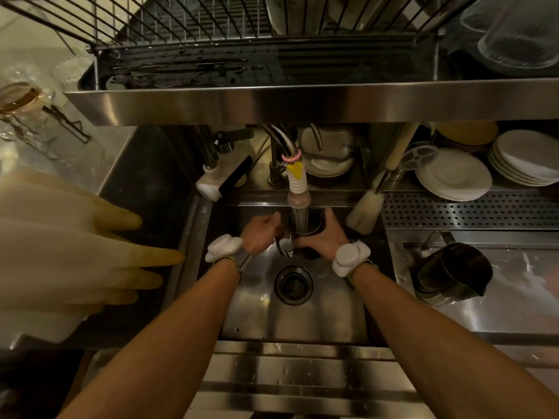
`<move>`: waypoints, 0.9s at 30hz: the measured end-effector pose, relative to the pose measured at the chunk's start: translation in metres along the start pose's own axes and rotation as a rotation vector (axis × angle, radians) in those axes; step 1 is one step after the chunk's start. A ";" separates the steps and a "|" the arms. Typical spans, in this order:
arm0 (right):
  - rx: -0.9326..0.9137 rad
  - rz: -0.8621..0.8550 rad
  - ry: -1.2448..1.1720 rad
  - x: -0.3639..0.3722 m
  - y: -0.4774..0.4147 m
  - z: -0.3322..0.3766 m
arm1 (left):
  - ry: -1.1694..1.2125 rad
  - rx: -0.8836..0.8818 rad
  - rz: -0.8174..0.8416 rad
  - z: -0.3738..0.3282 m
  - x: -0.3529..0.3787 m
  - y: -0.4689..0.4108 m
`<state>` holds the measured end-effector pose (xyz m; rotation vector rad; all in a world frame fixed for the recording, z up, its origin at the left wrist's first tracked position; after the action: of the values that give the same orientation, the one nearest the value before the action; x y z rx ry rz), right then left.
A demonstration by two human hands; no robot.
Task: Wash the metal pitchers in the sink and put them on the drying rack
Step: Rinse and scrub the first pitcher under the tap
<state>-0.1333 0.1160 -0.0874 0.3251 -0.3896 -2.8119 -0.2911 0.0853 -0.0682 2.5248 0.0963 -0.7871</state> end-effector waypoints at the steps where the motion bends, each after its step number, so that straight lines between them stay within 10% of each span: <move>1: 0.003 0.017 0.028 -0.001 0.001 0.001 | -0.016 0.005 -0.003 0.000 0.000 0.000; 27: 0.011 0.191 1.033 -0.019 -0.011 0.047 | -0.229 0.037 -0.009 0.007 -0.015 -0.005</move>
<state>-0.1303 0.1428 -0.0433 1.5206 -0.1669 -2.0767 -0.3077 0.0873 -0.0668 2.4501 0.0163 -1.0835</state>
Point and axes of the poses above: each hand's wrist, its own y-axis away from the middle knuckle, its own x-axis out of the palm, z = x × y, the point moved 7 cm from there along -y, towards the middle knuckle, and after that the axes turned 8 degrees about -y, right-handed, at the moved point
